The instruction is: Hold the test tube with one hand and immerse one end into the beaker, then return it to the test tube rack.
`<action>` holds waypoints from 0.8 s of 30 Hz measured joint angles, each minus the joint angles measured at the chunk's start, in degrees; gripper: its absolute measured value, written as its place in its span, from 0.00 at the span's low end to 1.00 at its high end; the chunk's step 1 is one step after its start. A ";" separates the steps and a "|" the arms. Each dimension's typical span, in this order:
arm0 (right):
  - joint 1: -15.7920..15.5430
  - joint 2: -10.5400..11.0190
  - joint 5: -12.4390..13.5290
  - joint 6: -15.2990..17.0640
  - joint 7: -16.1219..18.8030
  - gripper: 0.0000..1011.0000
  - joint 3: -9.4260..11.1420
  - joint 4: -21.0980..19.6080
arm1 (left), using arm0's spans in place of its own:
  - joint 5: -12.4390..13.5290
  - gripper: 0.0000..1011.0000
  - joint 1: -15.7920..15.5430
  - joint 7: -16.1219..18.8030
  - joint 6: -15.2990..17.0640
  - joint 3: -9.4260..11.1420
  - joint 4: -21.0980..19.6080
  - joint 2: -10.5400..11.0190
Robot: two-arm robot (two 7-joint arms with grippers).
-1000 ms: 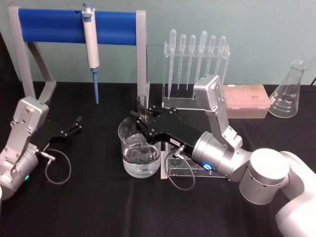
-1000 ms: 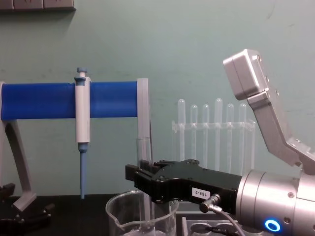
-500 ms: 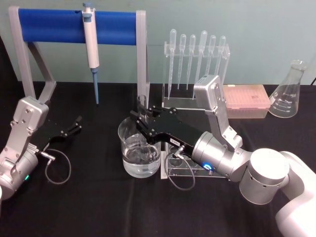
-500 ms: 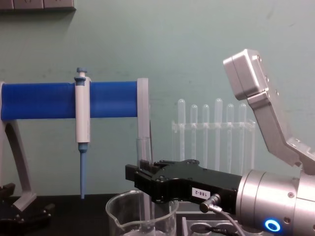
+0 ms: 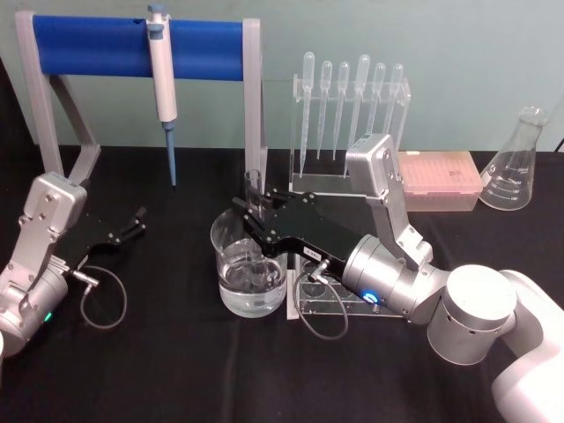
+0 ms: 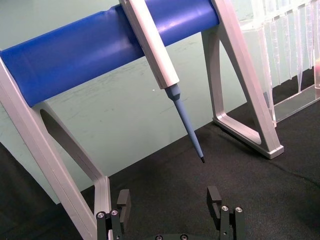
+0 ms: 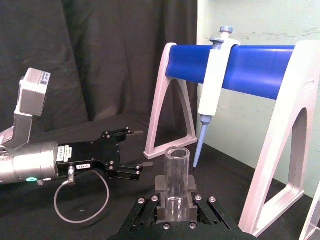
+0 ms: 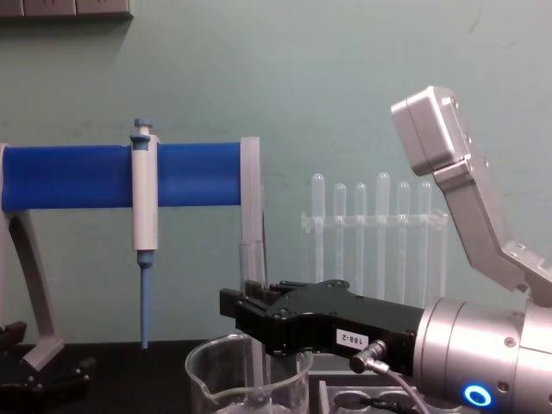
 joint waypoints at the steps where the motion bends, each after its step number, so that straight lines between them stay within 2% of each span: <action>1: 0.00 0.00 0.00 0.00 0.00 0.22 0.00 0.00 | 0.00 0.99 0.00 0.00 0.00 0.00 0.00 0.00; 24: 0.00 0.00 0.00 0.00 0.00 0.22 0.00 0.00 | 0.00 0.99 0.00 0.00 0.00 0.00 0.00 0.00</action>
